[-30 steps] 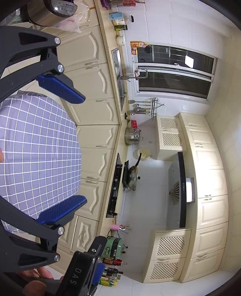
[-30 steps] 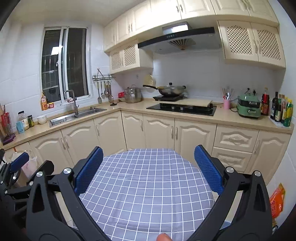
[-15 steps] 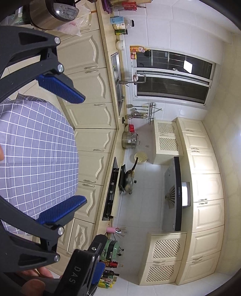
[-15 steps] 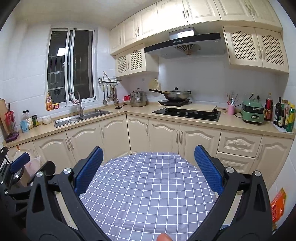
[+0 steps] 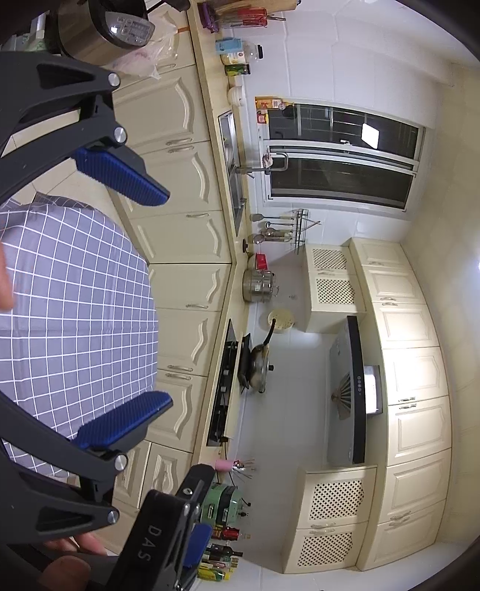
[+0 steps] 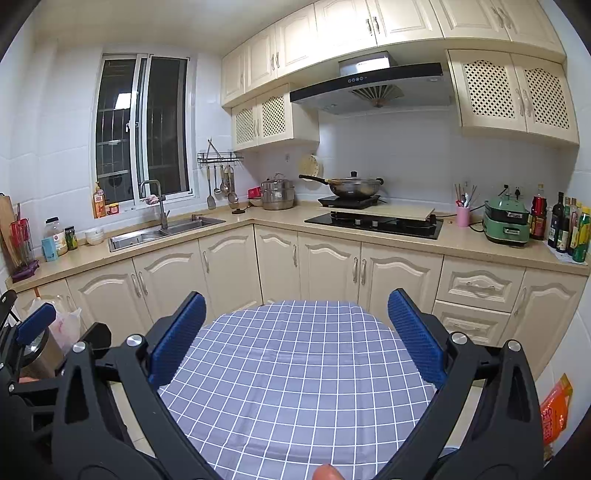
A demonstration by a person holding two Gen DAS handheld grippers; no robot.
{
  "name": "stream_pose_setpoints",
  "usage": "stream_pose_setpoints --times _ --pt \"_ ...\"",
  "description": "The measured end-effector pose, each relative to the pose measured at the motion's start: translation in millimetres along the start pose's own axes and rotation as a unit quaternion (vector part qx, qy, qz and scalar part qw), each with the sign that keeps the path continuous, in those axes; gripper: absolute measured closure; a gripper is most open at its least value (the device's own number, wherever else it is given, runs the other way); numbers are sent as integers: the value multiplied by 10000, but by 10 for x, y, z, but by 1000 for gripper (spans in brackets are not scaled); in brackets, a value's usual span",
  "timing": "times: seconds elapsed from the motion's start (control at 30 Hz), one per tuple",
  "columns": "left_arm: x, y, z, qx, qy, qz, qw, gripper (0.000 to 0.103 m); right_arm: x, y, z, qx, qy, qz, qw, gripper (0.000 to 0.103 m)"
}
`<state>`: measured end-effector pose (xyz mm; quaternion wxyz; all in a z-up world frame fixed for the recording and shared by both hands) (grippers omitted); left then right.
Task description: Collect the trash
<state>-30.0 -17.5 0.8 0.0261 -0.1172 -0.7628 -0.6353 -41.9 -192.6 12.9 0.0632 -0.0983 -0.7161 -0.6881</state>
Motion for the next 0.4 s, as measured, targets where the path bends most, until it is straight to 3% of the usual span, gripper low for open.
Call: stream_pose_setpoints --times 0.4 --pt "29 -22 -23 -23 87 -38 10000 5 -58 -55 19 -41 60 80 9999 6"
Point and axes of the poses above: each gripper's, at about its wrist camera, not at the fingertips, and x roughly against the way its jaws point, z to its left, y to its top, the point moved 10 cm from there along -x, roughly the way its jaws point, and after that the axes turned 9 degrees about x, right-handed, at the moved point
